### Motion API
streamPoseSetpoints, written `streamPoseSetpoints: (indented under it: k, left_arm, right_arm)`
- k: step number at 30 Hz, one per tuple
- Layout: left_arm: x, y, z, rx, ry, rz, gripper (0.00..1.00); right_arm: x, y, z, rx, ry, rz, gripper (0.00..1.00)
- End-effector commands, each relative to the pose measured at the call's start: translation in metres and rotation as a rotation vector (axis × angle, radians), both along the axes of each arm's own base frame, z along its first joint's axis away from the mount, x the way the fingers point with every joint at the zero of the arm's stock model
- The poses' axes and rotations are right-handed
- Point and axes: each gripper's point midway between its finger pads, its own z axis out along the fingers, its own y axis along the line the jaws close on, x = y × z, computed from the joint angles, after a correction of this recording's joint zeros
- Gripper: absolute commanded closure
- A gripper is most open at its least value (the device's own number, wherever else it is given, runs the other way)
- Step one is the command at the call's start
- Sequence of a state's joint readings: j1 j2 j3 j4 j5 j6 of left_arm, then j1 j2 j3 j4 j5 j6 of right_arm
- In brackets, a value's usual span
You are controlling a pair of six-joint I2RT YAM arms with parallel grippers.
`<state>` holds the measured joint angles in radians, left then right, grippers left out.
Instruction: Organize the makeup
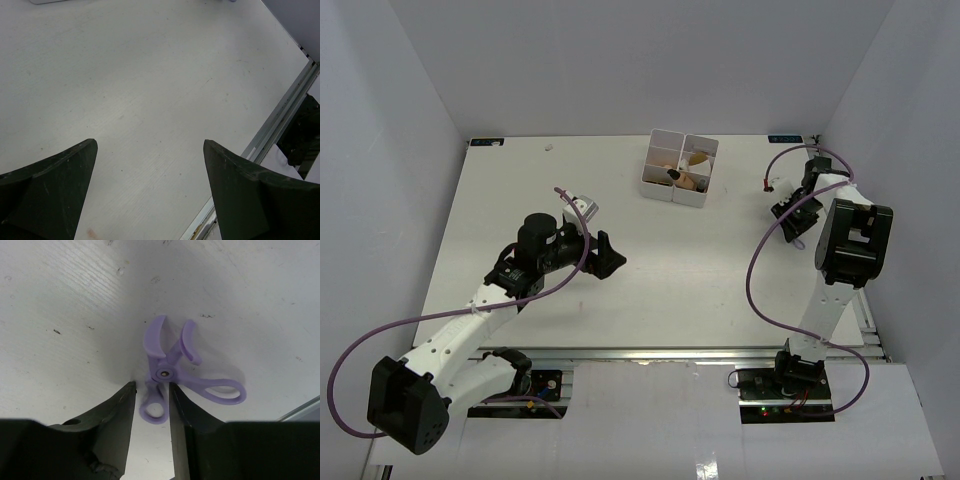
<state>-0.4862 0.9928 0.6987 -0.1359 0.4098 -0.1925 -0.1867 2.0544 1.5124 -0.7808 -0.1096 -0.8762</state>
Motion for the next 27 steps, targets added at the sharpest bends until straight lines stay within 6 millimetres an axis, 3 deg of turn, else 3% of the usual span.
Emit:
streamPoseSetpoints:
  k: [1, 6, 12, 18, 22, 24, 27]
  left_arm:
    - [-0.001, -0.002, 0.021, -0.037, -0.043, -0.021, 0.02]
    - [-0.002, -0.004, 0.023, -0.053, -0.044, -0.036, 0.02]
    - [-0.006, -0.011, 0.022, -0.109, -0.012, -0.063, 0.02]
    - [-0.022, -0.036, 0.033, -0.251, 0.014, -0.226, 0.02]
    - [-0.041, -0.055, 0.068, -0.455, 0.013, -0.353, 0.02]
    - [-0.041, -0.063, 0.082, -0.504, -0.019, -0.365, 0.02]
    - [-0.047, -0.095, 0.098, -0.515, -0.074, -0.395, 0.03]
  right_arm:
    - [0.009, -0.001, -0.001, -0.009, -0.023, 0.003, 0.66]
    - [0.005, 0.001, 0.004, 0.002, -0.023, 0.002, 0.77]
    - [0.003, 0.018, 0.044, 0.08, -0.103, 0.01, 0.82]
    - [-0.03, 0.071, 0.114, 0.332, -0.188, 0.084, 0.83]
    - [-0.073, 0.122, 0.16, 0.589, -0.218, 0.162, 0.83]
    - [-0.09, 0.145, 0.182, 0.725, -0.241, 0.215, 0.83]
    - [-0.115, 0.167, 0.208, 0.876, -0.231, 0.269, 0.83]
